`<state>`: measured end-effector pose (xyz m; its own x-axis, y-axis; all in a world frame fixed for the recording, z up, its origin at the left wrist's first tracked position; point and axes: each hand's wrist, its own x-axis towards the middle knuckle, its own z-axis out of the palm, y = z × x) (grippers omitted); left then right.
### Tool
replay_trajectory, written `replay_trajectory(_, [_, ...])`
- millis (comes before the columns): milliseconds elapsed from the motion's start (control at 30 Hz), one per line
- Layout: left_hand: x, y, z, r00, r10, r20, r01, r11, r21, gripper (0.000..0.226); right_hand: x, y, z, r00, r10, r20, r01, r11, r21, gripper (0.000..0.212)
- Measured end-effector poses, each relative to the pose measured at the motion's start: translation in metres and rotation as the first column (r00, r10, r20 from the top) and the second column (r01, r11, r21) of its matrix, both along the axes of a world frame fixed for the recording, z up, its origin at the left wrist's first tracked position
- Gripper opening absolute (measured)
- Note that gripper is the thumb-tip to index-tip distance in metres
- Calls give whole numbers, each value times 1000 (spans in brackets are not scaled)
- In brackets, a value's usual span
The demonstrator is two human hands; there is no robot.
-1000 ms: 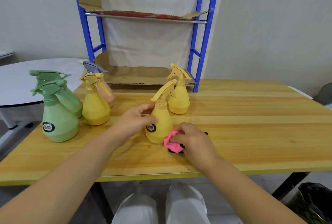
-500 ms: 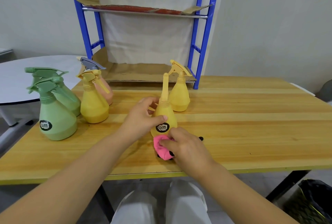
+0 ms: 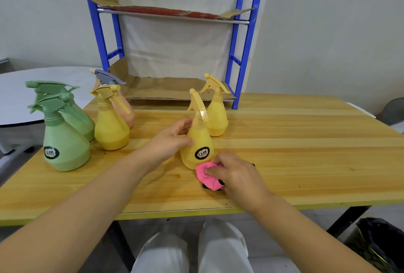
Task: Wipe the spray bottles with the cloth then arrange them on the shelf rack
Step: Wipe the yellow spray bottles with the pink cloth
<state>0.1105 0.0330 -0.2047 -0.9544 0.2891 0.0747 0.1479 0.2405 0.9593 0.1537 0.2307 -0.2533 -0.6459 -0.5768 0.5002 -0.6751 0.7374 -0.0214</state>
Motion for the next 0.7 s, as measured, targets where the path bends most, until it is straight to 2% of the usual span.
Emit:
replay_trajectory(167, [1,4,-2,997,45,-68,-53,992,-114,51,-2,-5,-5,1000,-13,-14,14,1000,16,36])
replay_trajectory(367, [2,5,-5,986,129,-105,-140,985,-102,37,0,-11,-6,995,-23,-96,28,998,49,23])
replay_trajectory(467, [2,9,-10,963,236,-130,-251,961,-115,45,4,-19,-5,994,-16,-112,23,998,57,31])
replay_trajectory(567, [2,14,-15,925,331,-185,-359,923,-141,51,7,-27,-6,994,-3,-110,11,997,73,23])
replay_trajectory(700, [4,13,-19,949,289,-128,-306,941,-146,69,8,-22,-6,998,48,-45,-44,996,73,35])
